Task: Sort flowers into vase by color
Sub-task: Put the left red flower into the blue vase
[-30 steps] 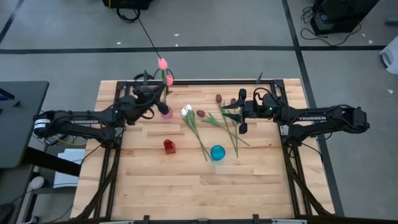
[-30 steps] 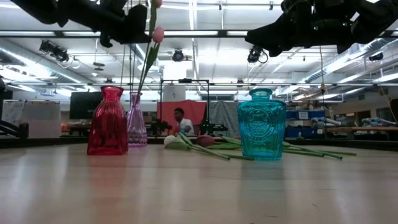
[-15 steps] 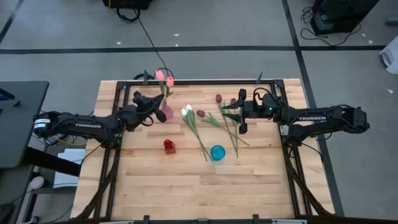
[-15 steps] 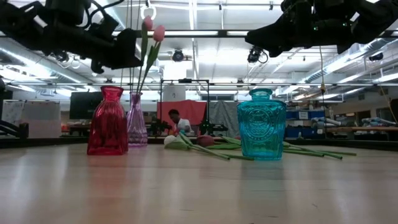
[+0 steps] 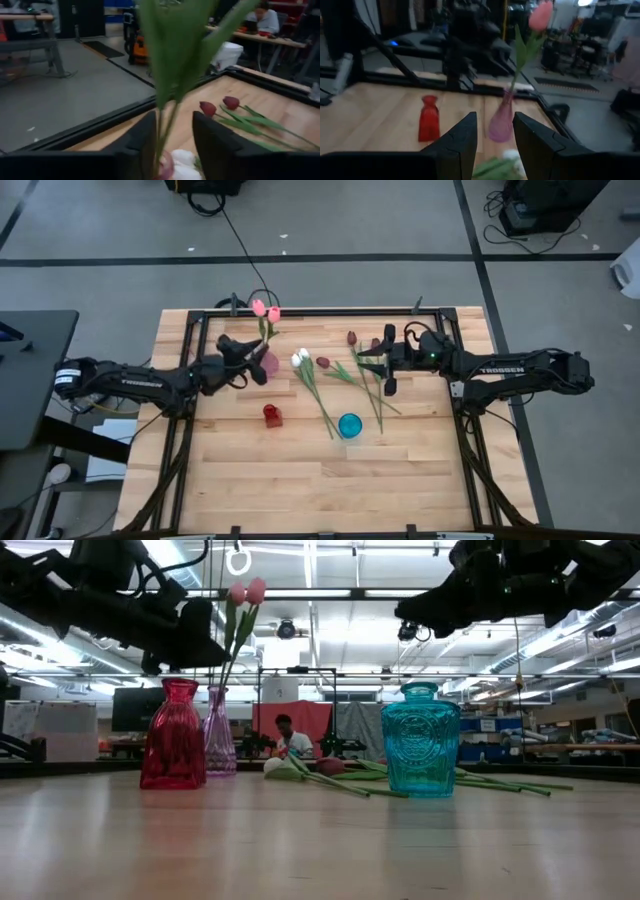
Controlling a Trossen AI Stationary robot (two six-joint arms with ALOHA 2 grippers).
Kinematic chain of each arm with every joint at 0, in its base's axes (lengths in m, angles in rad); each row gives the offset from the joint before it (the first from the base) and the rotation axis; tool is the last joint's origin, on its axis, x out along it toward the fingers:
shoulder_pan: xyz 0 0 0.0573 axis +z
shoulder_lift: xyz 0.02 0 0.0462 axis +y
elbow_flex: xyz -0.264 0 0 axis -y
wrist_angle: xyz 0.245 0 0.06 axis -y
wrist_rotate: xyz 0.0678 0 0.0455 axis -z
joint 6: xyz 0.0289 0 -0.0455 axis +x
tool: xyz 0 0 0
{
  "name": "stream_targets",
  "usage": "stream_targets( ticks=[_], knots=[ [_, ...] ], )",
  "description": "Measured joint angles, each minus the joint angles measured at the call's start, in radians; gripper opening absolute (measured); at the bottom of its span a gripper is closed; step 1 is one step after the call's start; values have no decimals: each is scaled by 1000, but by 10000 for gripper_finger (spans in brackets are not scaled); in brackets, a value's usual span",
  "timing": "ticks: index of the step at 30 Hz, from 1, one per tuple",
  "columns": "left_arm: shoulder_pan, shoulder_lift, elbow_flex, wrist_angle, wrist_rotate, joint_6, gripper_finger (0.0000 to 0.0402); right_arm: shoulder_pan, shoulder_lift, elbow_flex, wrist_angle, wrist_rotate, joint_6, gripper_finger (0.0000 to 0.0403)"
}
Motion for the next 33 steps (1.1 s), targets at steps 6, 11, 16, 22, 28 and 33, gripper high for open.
stream_targets(
  ticks=[6,11,16,22,28,33],
  knots=[
    [-89,-40,21,-109,-76,71,186,17,-1,0,-50,192,29,140],
    [-156,-91,20,-214,-129,44,187,66,-1,0,-204,356,83,140],
    [-173,-106,20,-195,-141,91,187,72,14,77,-512,501,222,140],
    [-173,-104,20,-176,-151,147,187,68,151,237,-760,458,326,140],
    [-173,-104,20,-129,-150,214,187,103,385,348,-848,277,275,140],
    [-173,-103,20,-119,-90,171,187,106,526,422,-901,228,246,140]
  ],
)
